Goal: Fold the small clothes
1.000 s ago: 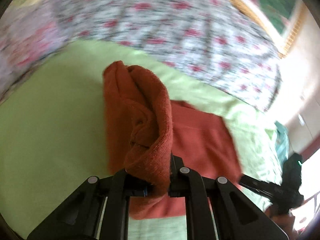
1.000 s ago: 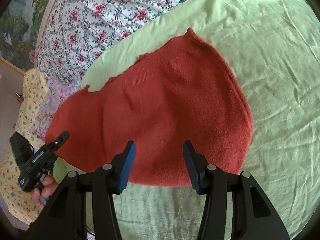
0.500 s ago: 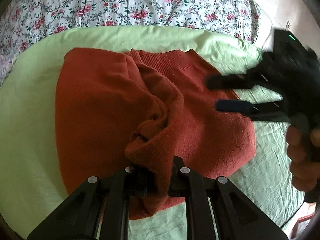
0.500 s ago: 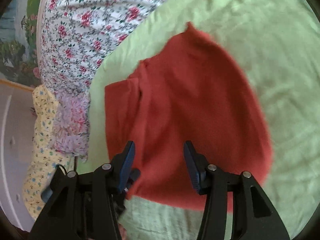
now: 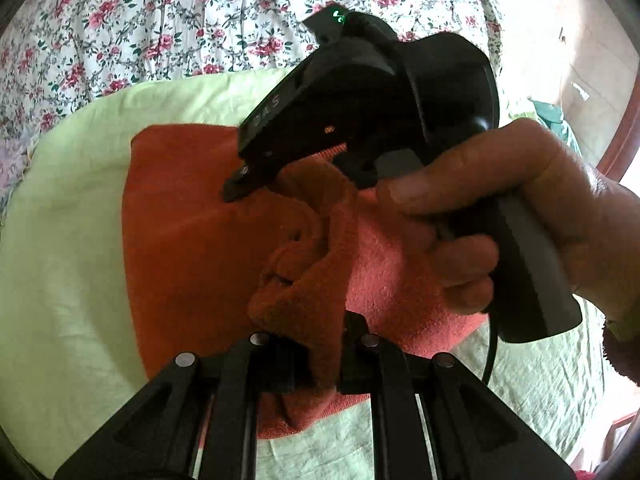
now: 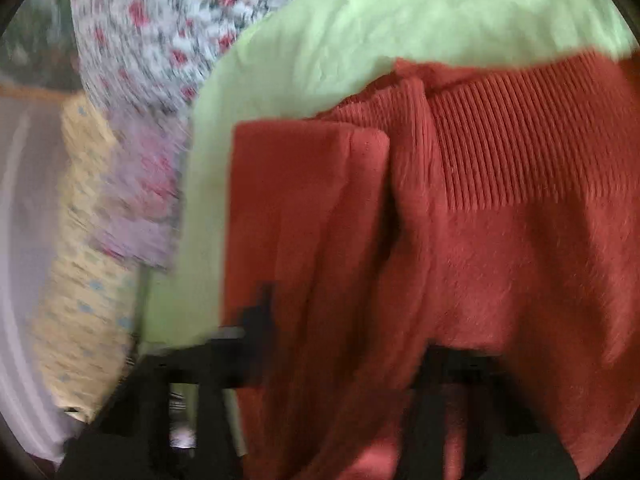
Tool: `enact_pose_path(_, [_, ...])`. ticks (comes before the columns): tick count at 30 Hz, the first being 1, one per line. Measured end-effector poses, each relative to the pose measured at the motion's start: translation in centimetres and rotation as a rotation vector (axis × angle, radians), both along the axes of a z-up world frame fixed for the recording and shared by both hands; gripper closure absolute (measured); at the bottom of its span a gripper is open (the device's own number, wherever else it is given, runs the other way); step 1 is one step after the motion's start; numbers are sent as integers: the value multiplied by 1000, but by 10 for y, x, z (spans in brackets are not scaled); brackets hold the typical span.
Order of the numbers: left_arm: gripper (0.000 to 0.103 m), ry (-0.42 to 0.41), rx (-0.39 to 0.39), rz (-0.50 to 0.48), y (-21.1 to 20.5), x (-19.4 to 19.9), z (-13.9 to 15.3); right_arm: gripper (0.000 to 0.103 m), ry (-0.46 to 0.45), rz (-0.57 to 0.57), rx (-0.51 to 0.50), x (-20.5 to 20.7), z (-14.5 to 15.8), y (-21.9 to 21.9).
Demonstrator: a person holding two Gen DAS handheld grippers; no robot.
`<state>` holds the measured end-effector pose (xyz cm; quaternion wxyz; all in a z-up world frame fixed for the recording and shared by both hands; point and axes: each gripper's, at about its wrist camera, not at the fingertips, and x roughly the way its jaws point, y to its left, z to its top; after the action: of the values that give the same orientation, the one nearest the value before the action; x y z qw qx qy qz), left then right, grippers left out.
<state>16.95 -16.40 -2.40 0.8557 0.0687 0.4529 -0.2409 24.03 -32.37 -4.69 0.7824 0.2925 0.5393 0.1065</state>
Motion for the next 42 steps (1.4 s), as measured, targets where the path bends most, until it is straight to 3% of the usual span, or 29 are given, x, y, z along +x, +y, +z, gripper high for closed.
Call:
enact_pose_path(4, [91,-1,-109,-38,-8,0,27,88,-130,3,13,-16,46,-13])
enact_pose_path(8, [91,8,-153,-123,-44,2,36,88,-217,12,-77,-40,83,-39])
enact_pose_path(11, [90,55,-160,-170,-74,3,19,88,-192,-16,-150,-52,80,-64])
enact_pose_path(15, [90,124,-98,-203,-101,2,-15,88,-108,-61,-209,-67,47,-98])
enact_pose_path(19, [90,138,-78,-207,-102,2,-26,82,-44,-162,-53,-71,17,-123])
enact_pose_path(24, [90,153,-84,-205,-98,3,-24,75,-102,-216,83,-52,12,-131])
enact_pose_path(29, [87,154,-91,-203,-99,7,-21,78,-301,-180,50,-45,48,-124])
enact_pose_path(30, [83,170,-94,-201,-101,7,-24,78,-327,-191,33,-47,55,-125])
enact_pose_path(32, [79,193,-102,-189,-102,7,-28,76,-292,-255,-21,-50,57,-139])
enact_pose_path(33, [71,200,-104,-183,-102,8,-27,75,-282,-296,-56,-53,57,-144])
enact_pose_path(34, [53,214,-113,-186,-101,7,-27,75,-285,-336,-82,-60,59,-152])
enact_pose_path(36, [34,255,-129,-186,-94,12,-24,75,-291,-399,-83,-76,65,-164])
enact_pose_path(42, [33,274,-187,-199,-51,-7,-3,71,-290,-369,-119,-124,85,-148])
